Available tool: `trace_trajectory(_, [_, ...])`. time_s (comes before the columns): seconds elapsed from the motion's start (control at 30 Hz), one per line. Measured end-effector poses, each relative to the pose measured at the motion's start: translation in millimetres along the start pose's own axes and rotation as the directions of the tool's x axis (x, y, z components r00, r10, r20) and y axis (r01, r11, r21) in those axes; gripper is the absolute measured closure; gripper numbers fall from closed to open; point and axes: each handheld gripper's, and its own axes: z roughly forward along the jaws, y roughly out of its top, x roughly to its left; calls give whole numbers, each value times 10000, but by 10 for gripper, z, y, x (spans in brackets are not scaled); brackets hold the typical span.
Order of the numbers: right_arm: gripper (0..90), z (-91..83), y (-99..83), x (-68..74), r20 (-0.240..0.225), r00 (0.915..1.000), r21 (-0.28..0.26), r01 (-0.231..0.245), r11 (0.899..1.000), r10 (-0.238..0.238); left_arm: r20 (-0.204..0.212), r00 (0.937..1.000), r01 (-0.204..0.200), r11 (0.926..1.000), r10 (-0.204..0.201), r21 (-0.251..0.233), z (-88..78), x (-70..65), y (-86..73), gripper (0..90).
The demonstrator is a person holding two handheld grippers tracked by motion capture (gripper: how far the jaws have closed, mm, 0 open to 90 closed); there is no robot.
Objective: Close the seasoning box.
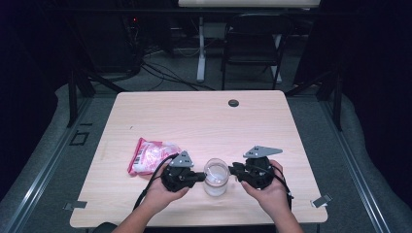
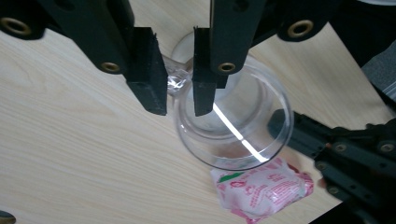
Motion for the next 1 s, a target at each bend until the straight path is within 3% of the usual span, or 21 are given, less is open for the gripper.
trace_trajectory(0.27, [604, -38, -25, 113, -208, 9985, 8, 503, 9987, -502, -127, 9999, 82, 9993, -86, -367, -36, -11, 94, 792])
trace_trajectory(0.5, [491, -86, -39, 160, -475, 9968, -112, 646, 9978, -651, -323, 9995, 45, 9980, -65, -627, -34, -38, 148, 694])
trace_trajectory(0.77, [445, -52, -55, 246, -285, 9918, 126, 1250, 9921, -1247, -428, 9990, 61, 9960, -99, -895, -41, -50, 167, 599])
trace_trajectory(1.0, [442, -4, -70, 249, -261, 9916, 267, 1272, 9915, -1265, -470, 9989, 36, 9963, -76, -862, -37, -53, 166, 575])
